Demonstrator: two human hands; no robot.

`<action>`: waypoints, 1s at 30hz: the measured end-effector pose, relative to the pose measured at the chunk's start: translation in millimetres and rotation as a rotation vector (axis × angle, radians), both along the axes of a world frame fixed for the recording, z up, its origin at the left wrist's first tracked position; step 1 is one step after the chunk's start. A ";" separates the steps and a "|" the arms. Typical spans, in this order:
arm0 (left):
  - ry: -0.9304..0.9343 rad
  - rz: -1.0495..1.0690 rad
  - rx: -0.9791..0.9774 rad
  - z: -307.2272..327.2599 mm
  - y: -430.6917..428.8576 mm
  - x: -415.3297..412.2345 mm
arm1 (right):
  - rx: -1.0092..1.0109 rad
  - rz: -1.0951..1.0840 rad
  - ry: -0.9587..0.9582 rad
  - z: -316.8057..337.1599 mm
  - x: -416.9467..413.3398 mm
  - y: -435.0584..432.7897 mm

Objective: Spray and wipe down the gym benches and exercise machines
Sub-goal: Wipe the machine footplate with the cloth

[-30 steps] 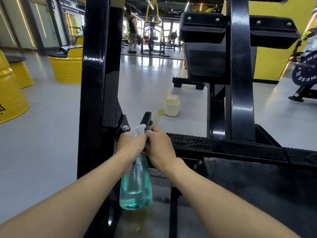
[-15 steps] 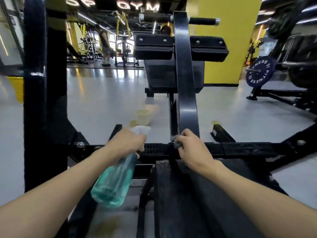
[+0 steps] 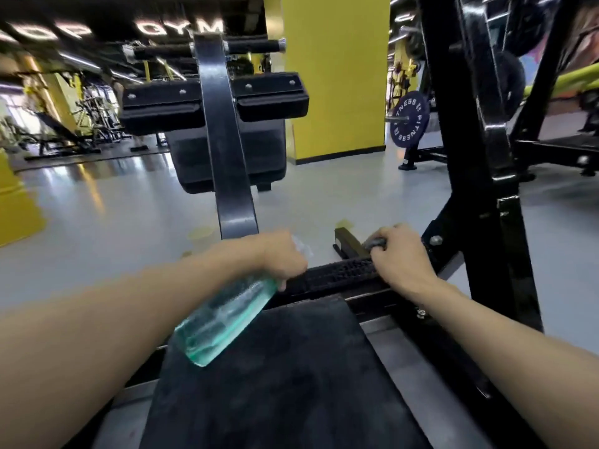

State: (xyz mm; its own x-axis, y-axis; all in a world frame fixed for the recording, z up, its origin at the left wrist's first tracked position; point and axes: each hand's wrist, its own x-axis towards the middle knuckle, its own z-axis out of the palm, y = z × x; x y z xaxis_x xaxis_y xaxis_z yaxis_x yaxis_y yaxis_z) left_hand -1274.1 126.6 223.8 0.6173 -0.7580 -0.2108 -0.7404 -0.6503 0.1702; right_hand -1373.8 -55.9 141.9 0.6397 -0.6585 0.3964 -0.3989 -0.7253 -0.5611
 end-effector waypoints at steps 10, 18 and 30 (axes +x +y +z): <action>-0.062 0.047 0.048 -19.3 -35.9 1.3 | 0.031 0.015 -0.087 0.8 -10.6 -31.2; 0.100 0.037 -0.181 -15.3 -86.0 -29.2 | 0.094 -0.058 -0.105 -0.7 -24.8 -53.4; 0.008 -0.054 -0.096 -26.8 -134.3 -44.0 | 0.108 -0.097 -0.060 -14.4 -39.7 -66.2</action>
